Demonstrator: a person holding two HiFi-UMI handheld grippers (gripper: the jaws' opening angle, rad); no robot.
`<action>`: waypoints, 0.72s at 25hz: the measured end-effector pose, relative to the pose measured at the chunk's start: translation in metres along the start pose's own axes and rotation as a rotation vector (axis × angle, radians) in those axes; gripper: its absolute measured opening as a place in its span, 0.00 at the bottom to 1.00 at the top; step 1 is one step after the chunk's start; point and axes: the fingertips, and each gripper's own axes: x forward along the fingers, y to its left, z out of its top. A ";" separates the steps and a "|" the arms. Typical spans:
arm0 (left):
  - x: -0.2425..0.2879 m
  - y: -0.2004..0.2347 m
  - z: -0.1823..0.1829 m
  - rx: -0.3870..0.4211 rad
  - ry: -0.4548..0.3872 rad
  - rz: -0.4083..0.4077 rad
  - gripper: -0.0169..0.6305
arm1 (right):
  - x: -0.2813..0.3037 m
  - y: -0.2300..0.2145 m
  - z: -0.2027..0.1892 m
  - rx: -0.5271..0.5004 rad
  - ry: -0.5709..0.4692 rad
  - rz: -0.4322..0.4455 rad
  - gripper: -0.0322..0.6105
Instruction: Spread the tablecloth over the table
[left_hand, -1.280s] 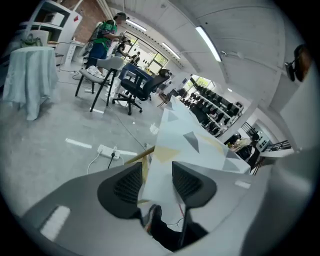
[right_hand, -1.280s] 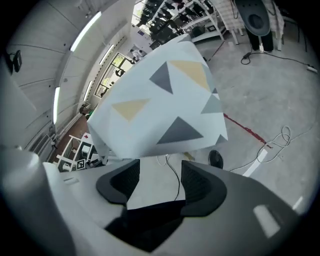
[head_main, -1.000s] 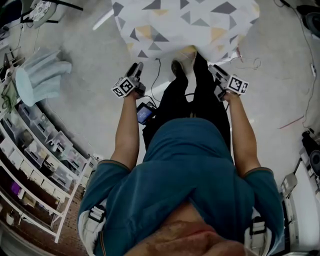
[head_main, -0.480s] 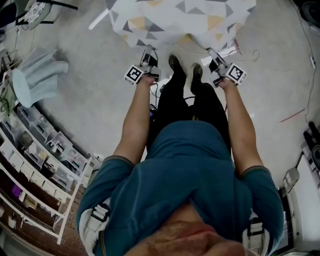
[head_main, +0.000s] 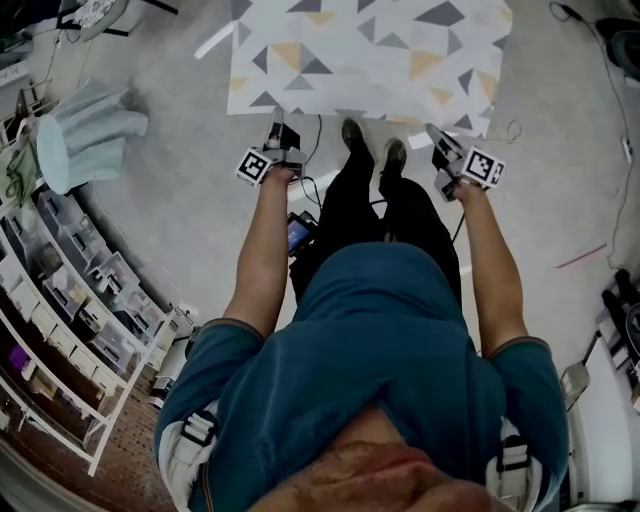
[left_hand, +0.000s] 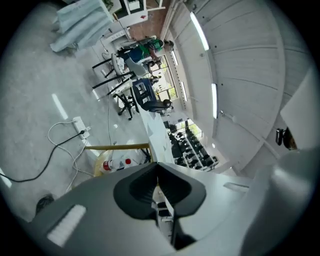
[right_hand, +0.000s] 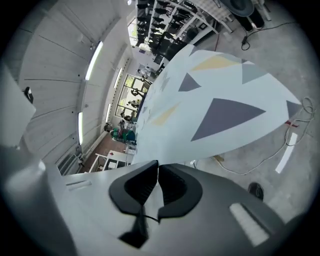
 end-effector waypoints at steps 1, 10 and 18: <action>0.000 0.002 -0.001 0.010 0.038 0.016 0.03 | -0.003 -0.011 -0.006 0.065 0.019 -0.075 0.07; -0.065 0.080 0.011 0.064 0.110 0.496 0.14 | -0.004 -0.033 -0.026 -0.087 0.218 -0.250 0.09; 0.028 -0.009 0.153 0.558 0.037 0.361 0.11 | -0.059 -0.008 0.107 -0.426 0.063 -0.553 0.09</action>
